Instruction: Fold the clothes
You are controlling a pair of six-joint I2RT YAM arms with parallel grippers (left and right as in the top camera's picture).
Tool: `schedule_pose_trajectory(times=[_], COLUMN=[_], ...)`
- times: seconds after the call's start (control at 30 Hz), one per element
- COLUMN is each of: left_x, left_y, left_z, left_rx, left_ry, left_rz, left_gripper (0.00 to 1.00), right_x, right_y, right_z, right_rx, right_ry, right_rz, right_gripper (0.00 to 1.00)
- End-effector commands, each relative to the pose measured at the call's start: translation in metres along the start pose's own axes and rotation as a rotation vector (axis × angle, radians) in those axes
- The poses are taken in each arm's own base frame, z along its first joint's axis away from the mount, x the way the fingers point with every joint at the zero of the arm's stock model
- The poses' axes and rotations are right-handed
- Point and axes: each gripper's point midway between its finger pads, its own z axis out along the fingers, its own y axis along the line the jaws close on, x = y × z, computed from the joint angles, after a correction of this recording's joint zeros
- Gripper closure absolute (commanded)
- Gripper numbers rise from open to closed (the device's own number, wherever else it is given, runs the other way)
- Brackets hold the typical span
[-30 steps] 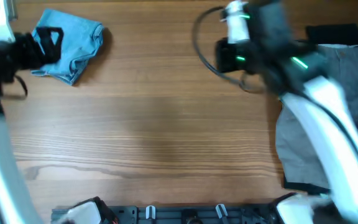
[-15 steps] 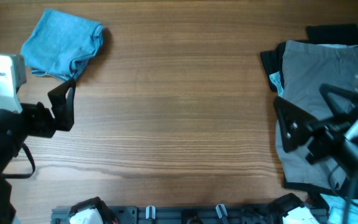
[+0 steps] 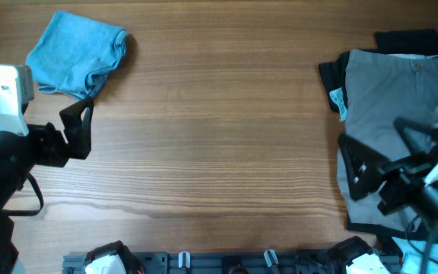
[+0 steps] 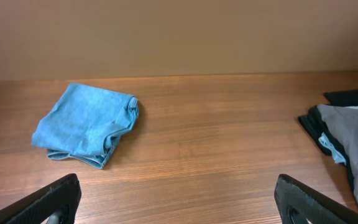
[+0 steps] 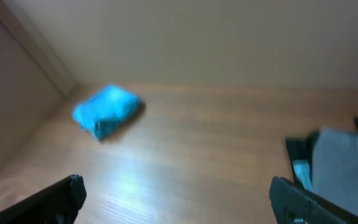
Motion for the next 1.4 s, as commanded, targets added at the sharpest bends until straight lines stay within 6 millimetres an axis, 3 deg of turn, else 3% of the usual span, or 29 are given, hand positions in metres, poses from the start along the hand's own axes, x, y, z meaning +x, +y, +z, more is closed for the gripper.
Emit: schedule_pose_trajectory(times=[0.0,0.2,0.3,0.4,0.53,0.7,1.03,1.37], left_x=[0.001,0.001,0.001,0.001,0.001,0.002,0.002,0.002], left_y=[-0.001,-0.001,-0.001,-0.001,-0.001,-0.001,-0.001,-0.001], left_z=[-0.001,-0.001,-0.001,-0.001,-0.001,-0.001,-0.001,-0.001], left_rx=[-0.003,-0.003,-0.003,-0.003,-0.002,-0.002,-0.002,-0.002], left_ry=[0.0,0.0,0.0,0.0,0.0,0.004,0.003,0.004], left_rz=[0.023,0.023,0.023,0.023,0.023,0.021,0.021,0.021], left_gripper=[0.0,0.0,0.0,0.0,0.0,0.0,0.0,0.0], right_x=[0.019,0.0,-0.012,-0.009,0.024,0.076,0.145,0.173], right_y=[-0.01,-0.043,-0.029,-0.021,-0.048,-0.07,-0.084,-0.097], right_z=[0.003,0.013,0.033,0.055,0.075,0.081,0.096,0.13], right_rx=[0.052,0.246,0.149,0.057,0.085,0.137,0.127,0.112], right_ry=[0.082,-0.011,-0.076,-0.142,-0.165,-0.196,-0.366,-0.505], right_rz=[0.004,-0.086,-0.296,-0.448,-0.346,-0.322,-0.283,-0.316], right_gripper=[0.0,0.0,0.01,0.0,0.0,0.0,0.0,0.0])
